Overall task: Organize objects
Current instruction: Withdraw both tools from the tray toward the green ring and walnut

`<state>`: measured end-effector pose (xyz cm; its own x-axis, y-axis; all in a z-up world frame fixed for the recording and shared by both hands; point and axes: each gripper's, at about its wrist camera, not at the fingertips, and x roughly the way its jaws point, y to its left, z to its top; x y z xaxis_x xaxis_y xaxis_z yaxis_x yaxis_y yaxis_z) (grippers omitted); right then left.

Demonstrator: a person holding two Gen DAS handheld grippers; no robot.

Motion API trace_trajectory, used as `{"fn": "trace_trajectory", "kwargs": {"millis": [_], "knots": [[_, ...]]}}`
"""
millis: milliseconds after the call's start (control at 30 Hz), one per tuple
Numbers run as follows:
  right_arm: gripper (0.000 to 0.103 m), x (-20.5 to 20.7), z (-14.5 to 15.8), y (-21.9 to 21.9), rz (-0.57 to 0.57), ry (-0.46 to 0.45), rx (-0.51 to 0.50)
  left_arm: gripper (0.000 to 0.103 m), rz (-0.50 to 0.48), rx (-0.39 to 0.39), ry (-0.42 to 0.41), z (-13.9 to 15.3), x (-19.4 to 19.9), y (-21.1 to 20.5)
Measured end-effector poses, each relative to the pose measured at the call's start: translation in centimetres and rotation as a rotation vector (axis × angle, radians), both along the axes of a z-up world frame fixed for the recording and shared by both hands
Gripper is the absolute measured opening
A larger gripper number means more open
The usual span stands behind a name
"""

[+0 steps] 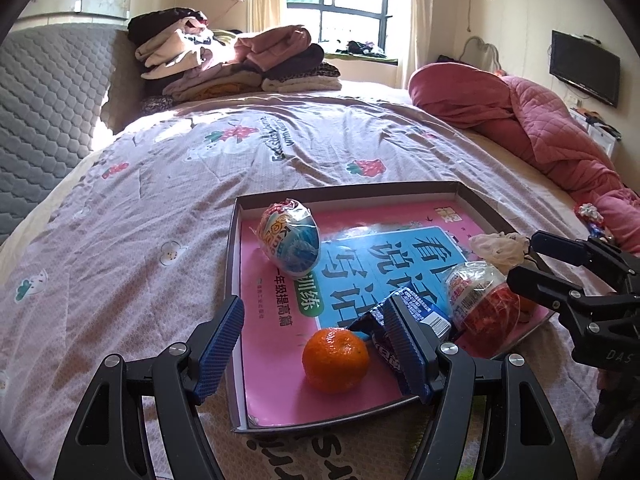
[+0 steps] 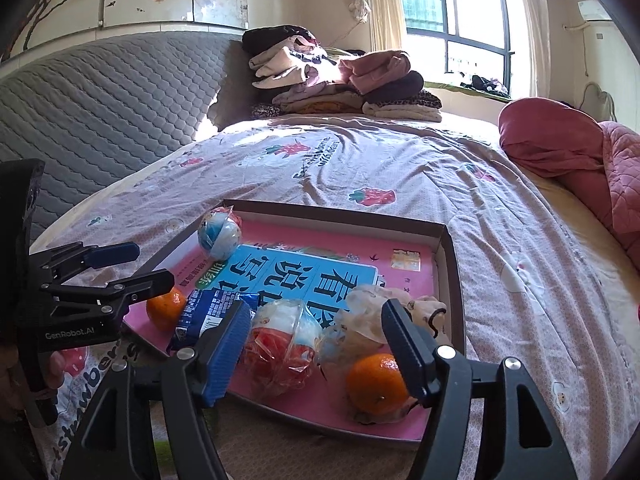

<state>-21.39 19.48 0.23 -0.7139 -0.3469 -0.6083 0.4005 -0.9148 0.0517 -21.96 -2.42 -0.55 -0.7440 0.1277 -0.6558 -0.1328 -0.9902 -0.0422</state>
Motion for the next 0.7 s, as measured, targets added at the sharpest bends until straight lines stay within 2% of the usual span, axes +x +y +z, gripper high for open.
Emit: {"fn": "trace_trajectory", "kwargs": {"millis": [700], "knots": [[0.071,2.1,2.0,0.3,0.020,0.034,-0.028,0.074,-0.010,-0.006,0.036,2.1,2.1,1.0]]}}
